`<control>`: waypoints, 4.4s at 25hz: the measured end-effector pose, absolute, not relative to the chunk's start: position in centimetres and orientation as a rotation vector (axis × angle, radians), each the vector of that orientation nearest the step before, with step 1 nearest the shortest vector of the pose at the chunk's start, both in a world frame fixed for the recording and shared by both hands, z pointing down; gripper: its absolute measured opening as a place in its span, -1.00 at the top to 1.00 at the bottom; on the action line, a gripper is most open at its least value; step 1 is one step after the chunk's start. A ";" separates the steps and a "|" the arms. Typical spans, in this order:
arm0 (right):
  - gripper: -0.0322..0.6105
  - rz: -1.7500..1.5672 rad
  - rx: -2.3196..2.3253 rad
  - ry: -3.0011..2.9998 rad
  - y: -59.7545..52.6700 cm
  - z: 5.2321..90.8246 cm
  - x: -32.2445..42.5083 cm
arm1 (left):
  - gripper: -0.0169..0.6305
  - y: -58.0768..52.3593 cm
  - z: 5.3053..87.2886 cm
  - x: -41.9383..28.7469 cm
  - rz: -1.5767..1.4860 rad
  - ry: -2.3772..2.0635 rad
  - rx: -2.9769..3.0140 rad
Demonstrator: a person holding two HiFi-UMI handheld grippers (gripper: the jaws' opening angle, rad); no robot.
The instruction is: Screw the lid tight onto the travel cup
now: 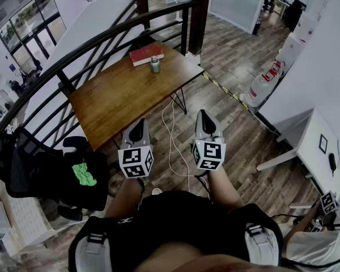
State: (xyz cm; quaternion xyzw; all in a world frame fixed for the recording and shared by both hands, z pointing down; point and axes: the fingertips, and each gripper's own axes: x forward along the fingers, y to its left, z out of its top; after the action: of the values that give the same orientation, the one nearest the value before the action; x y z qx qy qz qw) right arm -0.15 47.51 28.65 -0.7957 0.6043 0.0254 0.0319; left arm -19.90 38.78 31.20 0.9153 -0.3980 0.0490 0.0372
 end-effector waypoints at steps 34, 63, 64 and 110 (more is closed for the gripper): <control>0.89 0.107 -2.453 1.813 39.5 29.1 -6.5 | 0.78 29.1 32.4 -24.4 0.127 -1.058 2.841; 0.89 0.017 -2.280 2.090 9.7 30.2 18.3 | 0.78 3.1 34.3 -1.9 0.232 -1.285 2.700; 0.89 0.010 -2.270 2.108 8.8 30.3 19.2 | 0.78 2.3 34.4 -1.1 0.238 -1.301 2.686; 0.16 -0.388 -1.222 3.076 -16.1 45.8 13.4 | -0.08 -14.6 49.0 4.0 0.386 -1.096 2.649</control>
State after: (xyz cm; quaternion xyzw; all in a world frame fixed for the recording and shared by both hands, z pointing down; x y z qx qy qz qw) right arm 13.35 -16.10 45.76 -0.3650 0.9188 -0.1160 -0.0954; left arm 4.00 -14.61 49.02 0.9086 -0.3761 0.1325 0.1241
